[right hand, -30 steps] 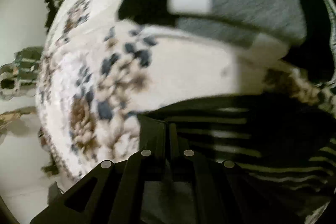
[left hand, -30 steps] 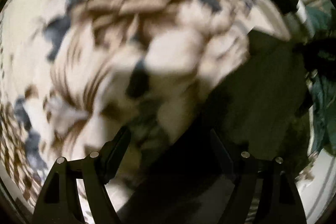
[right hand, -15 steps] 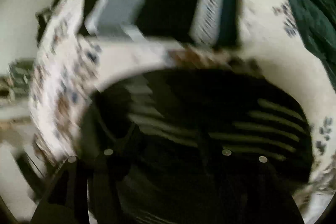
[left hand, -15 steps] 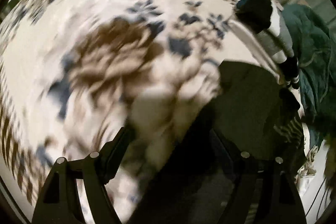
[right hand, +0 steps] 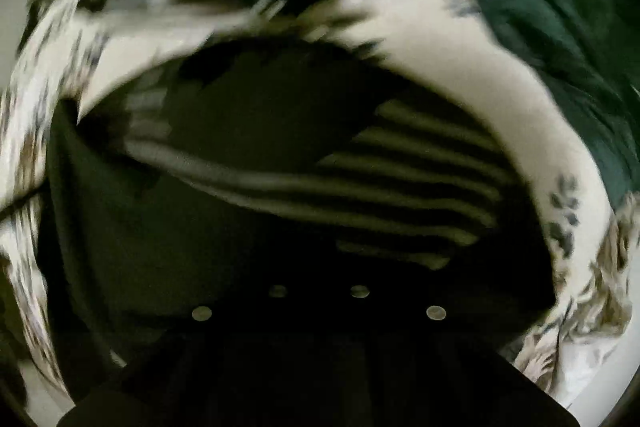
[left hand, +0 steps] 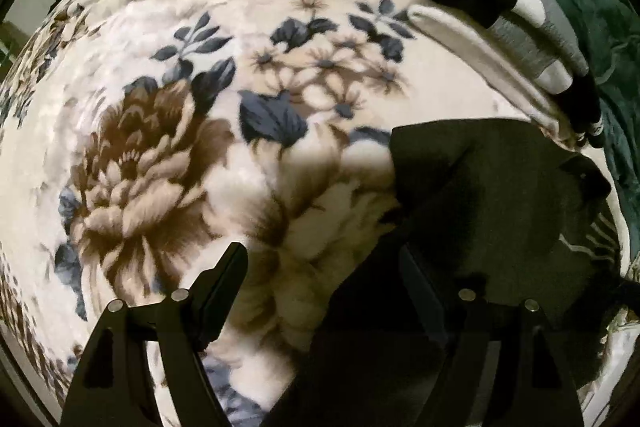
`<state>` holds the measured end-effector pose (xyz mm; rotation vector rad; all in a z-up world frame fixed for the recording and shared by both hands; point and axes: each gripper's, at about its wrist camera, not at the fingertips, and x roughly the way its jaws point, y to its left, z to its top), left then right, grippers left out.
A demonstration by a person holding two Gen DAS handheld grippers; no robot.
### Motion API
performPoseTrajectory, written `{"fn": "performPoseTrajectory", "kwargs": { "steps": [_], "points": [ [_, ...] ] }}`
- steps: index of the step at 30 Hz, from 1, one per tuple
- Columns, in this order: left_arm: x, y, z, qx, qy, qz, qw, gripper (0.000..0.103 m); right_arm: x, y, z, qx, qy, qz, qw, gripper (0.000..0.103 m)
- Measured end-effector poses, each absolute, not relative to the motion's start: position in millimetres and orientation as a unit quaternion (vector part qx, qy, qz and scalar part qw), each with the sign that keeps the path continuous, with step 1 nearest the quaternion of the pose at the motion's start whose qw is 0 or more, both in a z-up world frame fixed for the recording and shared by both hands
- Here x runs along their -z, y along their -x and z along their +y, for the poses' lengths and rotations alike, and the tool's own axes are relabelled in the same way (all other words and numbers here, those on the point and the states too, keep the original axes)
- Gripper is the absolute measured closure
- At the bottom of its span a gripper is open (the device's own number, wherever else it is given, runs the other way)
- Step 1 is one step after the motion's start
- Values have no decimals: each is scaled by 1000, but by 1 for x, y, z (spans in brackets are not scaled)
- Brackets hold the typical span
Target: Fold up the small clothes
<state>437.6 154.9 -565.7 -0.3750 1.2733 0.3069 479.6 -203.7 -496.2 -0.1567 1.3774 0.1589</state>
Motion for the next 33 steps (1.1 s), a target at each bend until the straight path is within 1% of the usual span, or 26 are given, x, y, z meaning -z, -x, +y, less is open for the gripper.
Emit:
{"fn": "performPoseTrajectory", "kwargs": {
  "steps": [2,5,7,8,9,10,13,16,21,23,26,27,28,29,30,33],
  "points": [
    [571,-438,154,-147,171,593,773,26,490,-487,-217,-51,63,620,780,101],
    [572,-438,155,-153,177,595,769,26,506,-502,-227,-77,20,671,737,101],
    [565,-435,155,-153,185,592,769,27,507,-506,-247,-80,-28,685,724,88],
    [558,-435,155,-149,189,586,774,27,500,-508,-260,-71,-48,682,727,68],
    [553,-435,152,-148,188,581,778,27,487,-507,-281,-55,-79,667,738,54],
    [545,-437,151,-144,184,573,785,27,474,-505,-299,-39,-103,652,750,52],
    [535,-450,144,-123,178,563,798,26,442,-493,-352,21,-149,618,772,52],
    [546,-472,136,-111,171,573,794,26,434,-475,-390,34,-179,616,766,52],
    [573,-494,131,-119,153,596,779,26,467,-451,-387,34,-141,667,731,52],
    [577,-496,132,-118,145,601,777,26,494,-442,-389,58,-133,704,696,52],
    [577,-497,132,-115,133,601,779,26,523,-430,-383,50,-134,727,671,52],
    [577,-497,132,-114,129,602,780,26,529,-424,-378,42,-135,727,672,64],
    [577,-497,132,-113,126,603,780,26,530,-421,-374,39,-128,722,679,79],
    [577,-498,132,-112,124,603,780,26,525,-416,-367,50,-98,708,698,91],
    [578,-499,131,-112,123,603,780,26,517,-412,-360,55,-74,692,716,92],
    [578,-491,136,-110,119,601,782,26,485,-401,-352,67,-55,651,754,93]
  ]
}}
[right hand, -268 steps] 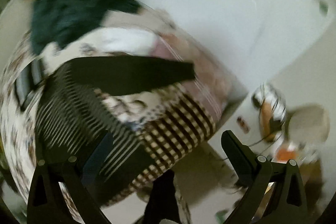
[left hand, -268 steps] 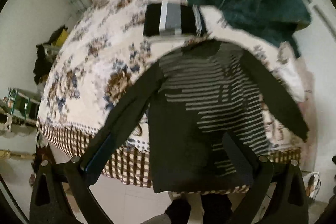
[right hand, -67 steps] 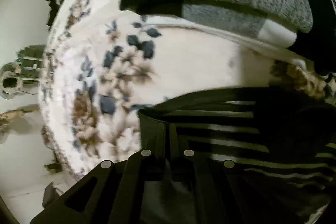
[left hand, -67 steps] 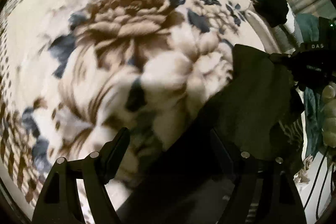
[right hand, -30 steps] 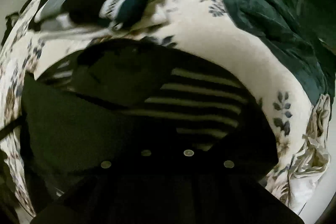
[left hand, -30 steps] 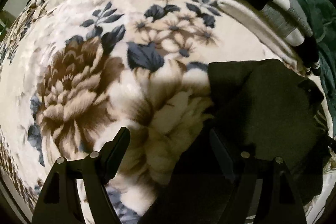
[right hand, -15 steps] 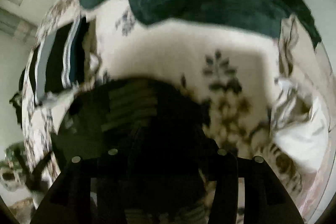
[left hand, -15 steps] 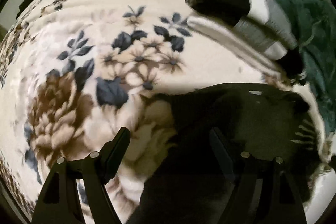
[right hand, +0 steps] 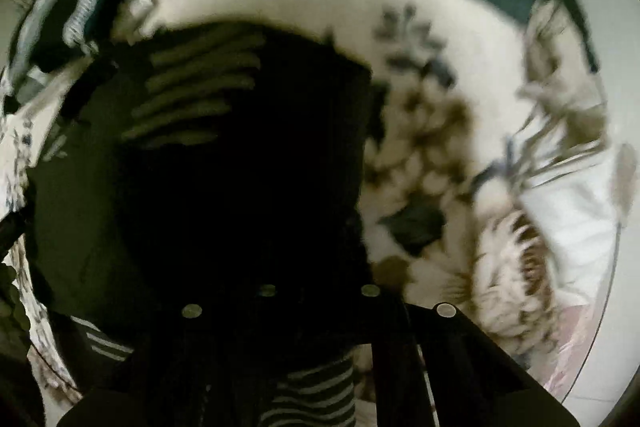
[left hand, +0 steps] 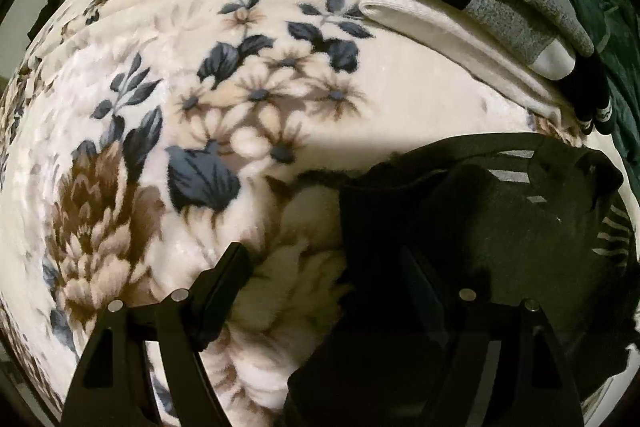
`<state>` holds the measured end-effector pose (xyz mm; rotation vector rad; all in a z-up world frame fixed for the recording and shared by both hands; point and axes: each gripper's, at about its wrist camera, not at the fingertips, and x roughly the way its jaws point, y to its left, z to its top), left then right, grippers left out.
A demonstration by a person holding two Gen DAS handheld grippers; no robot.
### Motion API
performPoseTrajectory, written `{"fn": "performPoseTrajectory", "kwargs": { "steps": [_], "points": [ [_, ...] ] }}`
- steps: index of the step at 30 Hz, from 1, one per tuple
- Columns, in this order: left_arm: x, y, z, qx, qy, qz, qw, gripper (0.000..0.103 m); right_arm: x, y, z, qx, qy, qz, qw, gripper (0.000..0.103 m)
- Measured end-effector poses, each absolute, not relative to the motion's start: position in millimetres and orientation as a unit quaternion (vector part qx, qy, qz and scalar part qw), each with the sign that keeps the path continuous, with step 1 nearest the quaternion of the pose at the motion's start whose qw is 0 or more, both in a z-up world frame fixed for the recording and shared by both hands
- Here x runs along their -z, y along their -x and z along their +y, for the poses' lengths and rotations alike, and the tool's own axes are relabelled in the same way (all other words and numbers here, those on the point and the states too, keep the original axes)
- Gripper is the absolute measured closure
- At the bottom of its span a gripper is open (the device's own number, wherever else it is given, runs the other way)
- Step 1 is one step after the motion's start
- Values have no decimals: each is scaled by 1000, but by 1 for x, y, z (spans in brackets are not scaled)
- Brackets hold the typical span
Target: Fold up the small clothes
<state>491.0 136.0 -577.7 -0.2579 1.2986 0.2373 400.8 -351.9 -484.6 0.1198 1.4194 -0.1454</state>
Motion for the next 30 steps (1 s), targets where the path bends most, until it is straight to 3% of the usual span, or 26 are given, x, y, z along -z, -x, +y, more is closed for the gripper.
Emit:
{"fn": "performPoseTrajectory", "kwargs": {
  "steps": [6,11,17,20,22,24,25,30],
  "points": [
    [578,-489,142,-112,126,600,782,25,453,-397,-353,85,-18,641,763,94],
    [579,-488,142,-110,126,600,783,25,451,-402,-386,101,-93,628,766,95],
    [581,-481,150,-112,129,598,783,24,435,-431,-357,66,-41,588,805,95],
    [578,-475,156,-115,138,598,781,24,467,-454,-376,90,-32,639,763,74],
    [574,-467,163,-119,142,597,781,24,468,-454,-395,112,-67,645,753,72],
    [572,-457,172,-127,135,598,780,25,456,-441,-407,112,-100,638,755,48],
    [572,-450,178,-132,134,602,776,25,448,-431,-410,110,-110,633,758,43],
    [542,-400,181,-140,119,588,788,26,426,-377,-420,93,-153,649,740,33]
  ]
}}
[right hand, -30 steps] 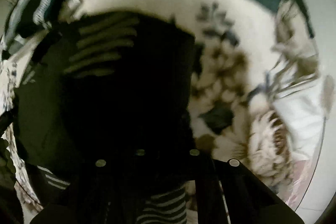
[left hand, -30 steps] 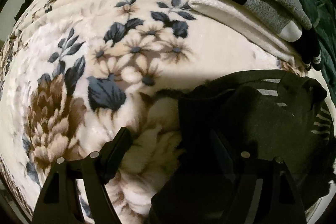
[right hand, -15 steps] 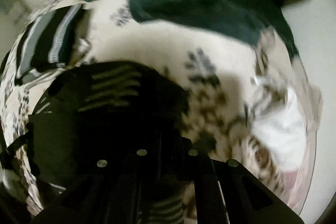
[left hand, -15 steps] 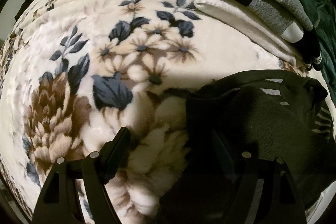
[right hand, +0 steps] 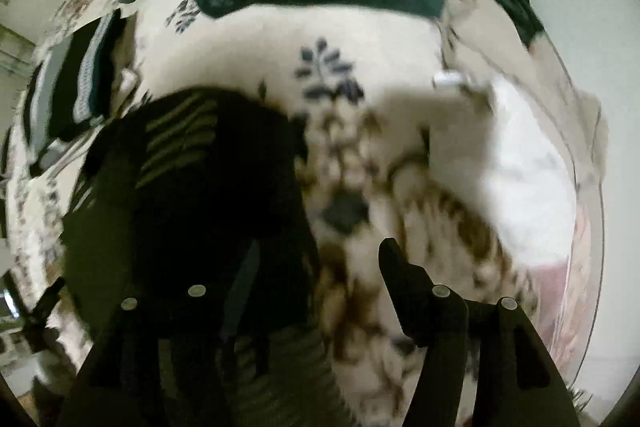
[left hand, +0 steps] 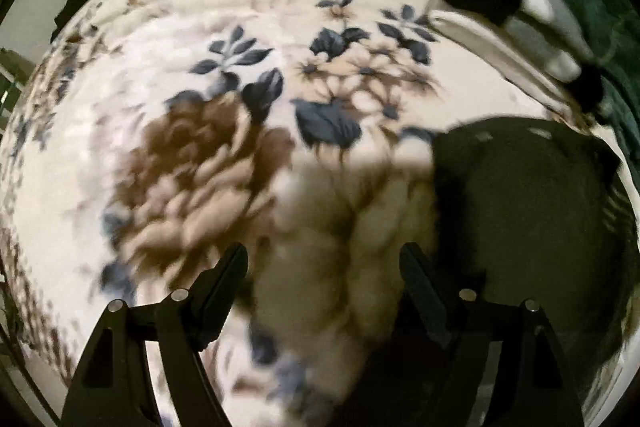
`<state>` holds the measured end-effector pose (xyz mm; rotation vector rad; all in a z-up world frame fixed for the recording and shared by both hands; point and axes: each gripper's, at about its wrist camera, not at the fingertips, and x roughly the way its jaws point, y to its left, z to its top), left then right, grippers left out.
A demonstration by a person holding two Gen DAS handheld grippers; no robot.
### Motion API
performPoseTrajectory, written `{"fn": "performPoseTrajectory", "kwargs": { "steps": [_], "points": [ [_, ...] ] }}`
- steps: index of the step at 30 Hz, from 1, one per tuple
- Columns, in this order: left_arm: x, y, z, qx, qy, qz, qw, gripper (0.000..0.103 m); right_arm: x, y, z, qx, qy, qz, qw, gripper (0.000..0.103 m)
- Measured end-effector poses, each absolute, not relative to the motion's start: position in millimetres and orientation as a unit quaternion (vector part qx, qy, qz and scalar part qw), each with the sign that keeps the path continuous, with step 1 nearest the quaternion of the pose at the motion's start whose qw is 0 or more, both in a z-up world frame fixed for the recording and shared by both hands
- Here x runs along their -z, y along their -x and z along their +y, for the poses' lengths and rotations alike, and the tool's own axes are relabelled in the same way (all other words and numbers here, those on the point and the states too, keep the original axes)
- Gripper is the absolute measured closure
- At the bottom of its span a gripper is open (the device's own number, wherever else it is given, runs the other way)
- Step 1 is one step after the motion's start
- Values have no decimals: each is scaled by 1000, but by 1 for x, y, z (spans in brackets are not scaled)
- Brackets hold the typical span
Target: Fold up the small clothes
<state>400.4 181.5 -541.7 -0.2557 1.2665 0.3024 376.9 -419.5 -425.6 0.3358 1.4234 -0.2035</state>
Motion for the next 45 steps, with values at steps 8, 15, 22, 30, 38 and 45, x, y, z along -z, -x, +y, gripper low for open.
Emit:
{"fn": "performPoseTrajectory", "kwargs": {
  "steps": [8,15,22,30,38,45],
  "points": [
    [490,-303,39,-18,95,617,781,26,422,-292,-450,41,-192,684,702,29],
    [516,-211,-176,132,119,704,688,26,418,-260,-505,8,-176,710,682,29],
    [597,-164,-304,134,25,755,641,27,401,-307,-528,-54,-156,691,704,29],
    [580,-154,-285,90,10,701,708,96,460,-431,-499,-117,-220,674,695,29],
    [533,-151,-256,83,67,669,735,96,569,-506,-475,-97,-314,713,620,76],
    [476,-141,-193,58,148,625,764,96,521,-514,-445,-104,-244,698,666,98]
  ]
}}
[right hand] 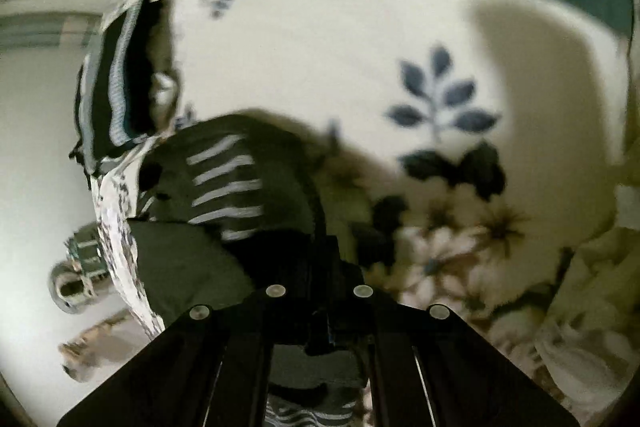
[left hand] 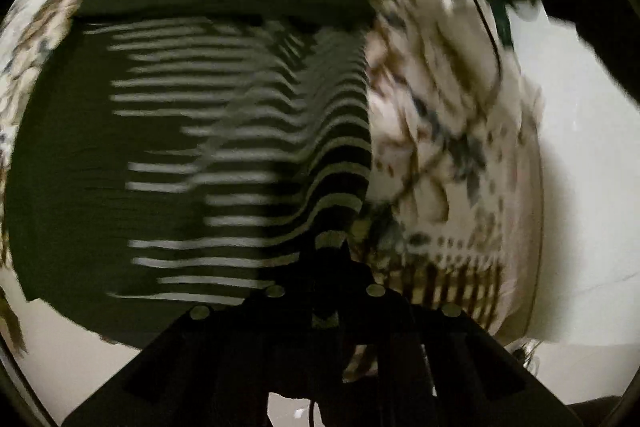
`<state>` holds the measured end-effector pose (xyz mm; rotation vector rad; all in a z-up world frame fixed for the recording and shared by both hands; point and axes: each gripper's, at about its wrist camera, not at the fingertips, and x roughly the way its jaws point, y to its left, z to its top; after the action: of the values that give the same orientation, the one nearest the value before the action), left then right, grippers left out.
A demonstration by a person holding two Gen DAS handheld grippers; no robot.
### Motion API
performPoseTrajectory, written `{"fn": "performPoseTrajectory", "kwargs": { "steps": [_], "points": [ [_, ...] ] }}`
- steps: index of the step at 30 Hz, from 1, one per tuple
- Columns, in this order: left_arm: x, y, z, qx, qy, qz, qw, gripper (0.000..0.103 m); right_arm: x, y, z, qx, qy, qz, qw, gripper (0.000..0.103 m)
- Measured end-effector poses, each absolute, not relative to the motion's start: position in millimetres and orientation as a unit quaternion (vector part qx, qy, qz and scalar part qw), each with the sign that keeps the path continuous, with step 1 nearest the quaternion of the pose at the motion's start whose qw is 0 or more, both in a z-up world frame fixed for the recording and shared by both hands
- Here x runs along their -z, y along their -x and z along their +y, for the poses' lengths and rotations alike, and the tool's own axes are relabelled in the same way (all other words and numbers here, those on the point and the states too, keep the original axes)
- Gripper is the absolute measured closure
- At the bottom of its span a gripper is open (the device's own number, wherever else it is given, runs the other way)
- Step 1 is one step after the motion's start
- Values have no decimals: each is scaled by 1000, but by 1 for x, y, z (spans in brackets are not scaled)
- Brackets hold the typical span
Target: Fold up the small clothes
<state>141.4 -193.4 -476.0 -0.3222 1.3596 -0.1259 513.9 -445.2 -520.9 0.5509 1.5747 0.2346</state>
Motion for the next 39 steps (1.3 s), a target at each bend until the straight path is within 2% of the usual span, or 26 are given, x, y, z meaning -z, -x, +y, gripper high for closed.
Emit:
{"fn": "performPoseTrajectory", "kwargs": {
  "steps": [6,11,15,20,23,24,28,29,31,32,33,34,36,39],
  "points": [
    [445,-135,-102,2,246,588,771,96,439,-531,-376,-124,-166,694,690,99],
    [452,-112,-17,-55,308,577,755,96,386,-547,-285,-138,-109,689,703,99],
    [468,-95,39,-80,355,570,737,96,366,-564,-189,-149,-73,684,710,99],
    [493,-79,96,-107,413,560,710,96,379,-581,-59,-161,-8,684,711,99],
    [508,-73,119,-118,432,558,698,96,409,-589,8,-150,33,691,706,99],
    [515,-71,127,-123,436,561,693,101,419,-591,25,-145,47,691,706,99],
    [554,-64,154,-121,460,581,660,100,474,-594,68,-121,71,710,691,98],
    [565,-61,162,-119,471,589,646,97,488,-596,71,-115,54,725,677,96],
    [572,-54,175,-122,490,590,630,96,501,-594,69,-120,23,736,665,79],
    [572,-51,184,-126,490,590,629,95,500,-590,66,-128,7,737,663,66],
    [570,-48,190,-126,486,591,631,88,496,-582,60,-138,-7,738,661,54],
    [566,-47,196,-122,481,592,635,82,490,-570,53,-149,-12,736,661,51],
    [560,-47,203,-113,478,588,642,48,476,-543,40,-169,-8,731,661,51],
    [555,-66,198,-72,463,593,655,47,457,-487,3,-181,1,724,665,50]
  ]
}}
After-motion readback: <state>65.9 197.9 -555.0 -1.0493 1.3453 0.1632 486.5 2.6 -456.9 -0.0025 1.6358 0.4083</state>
